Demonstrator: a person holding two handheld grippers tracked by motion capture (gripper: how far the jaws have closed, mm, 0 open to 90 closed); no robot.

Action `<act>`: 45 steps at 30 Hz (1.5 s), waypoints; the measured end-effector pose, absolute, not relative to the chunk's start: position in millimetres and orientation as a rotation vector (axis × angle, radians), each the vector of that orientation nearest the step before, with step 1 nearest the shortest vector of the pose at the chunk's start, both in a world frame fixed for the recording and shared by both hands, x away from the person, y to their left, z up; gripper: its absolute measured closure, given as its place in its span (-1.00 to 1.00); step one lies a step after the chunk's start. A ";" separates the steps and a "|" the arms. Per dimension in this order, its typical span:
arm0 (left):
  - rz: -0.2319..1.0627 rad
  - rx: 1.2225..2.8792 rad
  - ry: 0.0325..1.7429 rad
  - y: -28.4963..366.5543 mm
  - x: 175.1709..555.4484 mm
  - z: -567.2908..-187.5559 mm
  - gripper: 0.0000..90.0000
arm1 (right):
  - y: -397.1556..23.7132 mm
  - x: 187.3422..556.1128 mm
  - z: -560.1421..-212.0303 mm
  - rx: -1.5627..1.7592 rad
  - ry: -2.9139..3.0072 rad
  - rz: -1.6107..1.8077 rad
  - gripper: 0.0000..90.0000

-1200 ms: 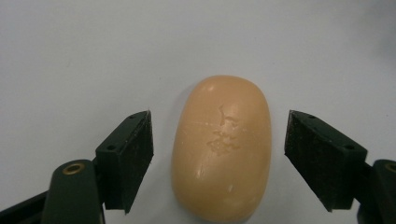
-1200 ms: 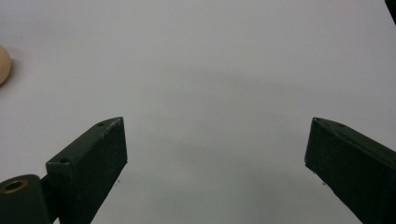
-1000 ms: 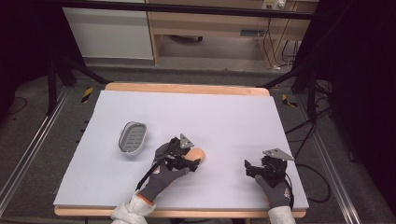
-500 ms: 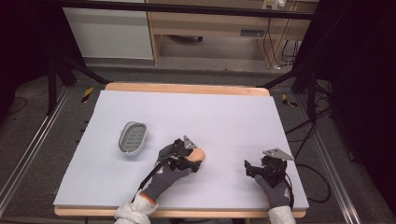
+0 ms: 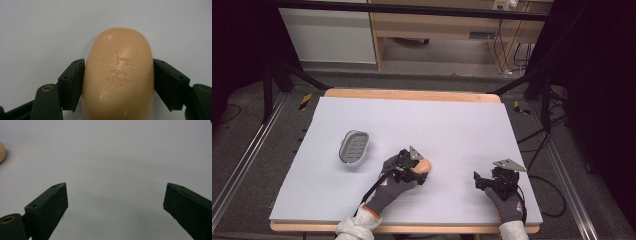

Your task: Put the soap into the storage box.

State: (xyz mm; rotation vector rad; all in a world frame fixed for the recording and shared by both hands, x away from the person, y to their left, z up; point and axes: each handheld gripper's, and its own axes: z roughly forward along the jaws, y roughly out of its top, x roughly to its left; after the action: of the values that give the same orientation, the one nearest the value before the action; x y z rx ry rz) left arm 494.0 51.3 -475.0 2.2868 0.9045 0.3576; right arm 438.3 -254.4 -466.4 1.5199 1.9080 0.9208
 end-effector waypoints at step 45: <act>0.394 2.201 0.928 114.7 462.5 -436.6 -0.30 | -255.6 437.9 -467.3 1.535 1.902 0.921 -0.87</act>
State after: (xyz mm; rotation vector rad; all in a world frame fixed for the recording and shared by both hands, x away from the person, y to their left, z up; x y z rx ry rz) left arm 462.5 114.7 -436.6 2.2006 0.9279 0.3942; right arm 437.9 -255.6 -467.3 1.5353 1.9021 0.9215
